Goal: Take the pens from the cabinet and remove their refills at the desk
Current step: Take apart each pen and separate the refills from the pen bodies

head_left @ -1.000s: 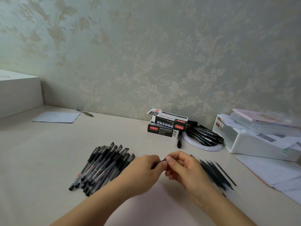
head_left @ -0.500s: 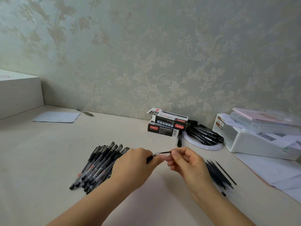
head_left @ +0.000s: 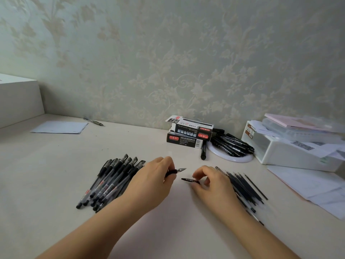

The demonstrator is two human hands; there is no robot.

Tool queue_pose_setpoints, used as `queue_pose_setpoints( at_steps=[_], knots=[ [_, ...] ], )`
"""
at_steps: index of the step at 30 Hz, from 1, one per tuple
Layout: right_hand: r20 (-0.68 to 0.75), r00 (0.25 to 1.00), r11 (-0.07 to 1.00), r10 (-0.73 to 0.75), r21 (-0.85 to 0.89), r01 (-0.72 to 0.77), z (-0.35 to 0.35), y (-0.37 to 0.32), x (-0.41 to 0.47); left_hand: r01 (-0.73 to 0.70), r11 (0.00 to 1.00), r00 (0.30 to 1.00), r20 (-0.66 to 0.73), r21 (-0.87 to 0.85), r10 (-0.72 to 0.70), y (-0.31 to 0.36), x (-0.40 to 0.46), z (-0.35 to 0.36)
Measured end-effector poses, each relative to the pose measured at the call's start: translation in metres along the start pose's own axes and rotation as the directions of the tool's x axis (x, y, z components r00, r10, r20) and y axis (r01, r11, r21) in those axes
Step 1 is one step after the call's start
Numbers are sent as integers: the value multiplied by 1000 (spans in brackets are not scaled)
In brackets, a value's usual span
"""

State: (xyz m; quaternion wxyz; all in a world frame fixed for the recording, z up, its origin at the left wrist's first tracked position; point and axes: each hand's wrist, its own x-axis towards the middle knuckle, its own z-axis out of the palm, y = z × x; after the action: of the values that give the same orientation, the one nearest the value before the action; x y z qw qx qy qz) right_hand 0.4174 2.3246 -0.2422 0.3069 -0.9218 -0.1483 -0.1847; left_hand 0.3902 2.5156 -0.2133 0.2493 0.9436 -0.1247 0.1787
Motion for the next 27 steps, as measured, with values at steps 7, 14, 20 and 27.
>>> queue_pose_setpoints(
  at_steps=[7, 14, 20, 27],
  knots=[
    [31, 998, 927, 59, 368, -66, -7, -19, -1, -111, 992, 993, 31, -63, 113, 5, 0, 0],
    [156, 980, 800, 126, 568, -193, -8, -17, 0, -106, 992, 993, 34, -71, 109, 6, 1, -1],
    [158, 981, 747, 116, 637, -191, -10, -18, 1, -74, 996, 994, 80, -56, 78, 5, 2, 0],
    [127, 983, 770, 134, 612, -184, -9, -20, -2, -100, 992, 994, 33, -79, 103, 3, 3, 2]
  ],
)
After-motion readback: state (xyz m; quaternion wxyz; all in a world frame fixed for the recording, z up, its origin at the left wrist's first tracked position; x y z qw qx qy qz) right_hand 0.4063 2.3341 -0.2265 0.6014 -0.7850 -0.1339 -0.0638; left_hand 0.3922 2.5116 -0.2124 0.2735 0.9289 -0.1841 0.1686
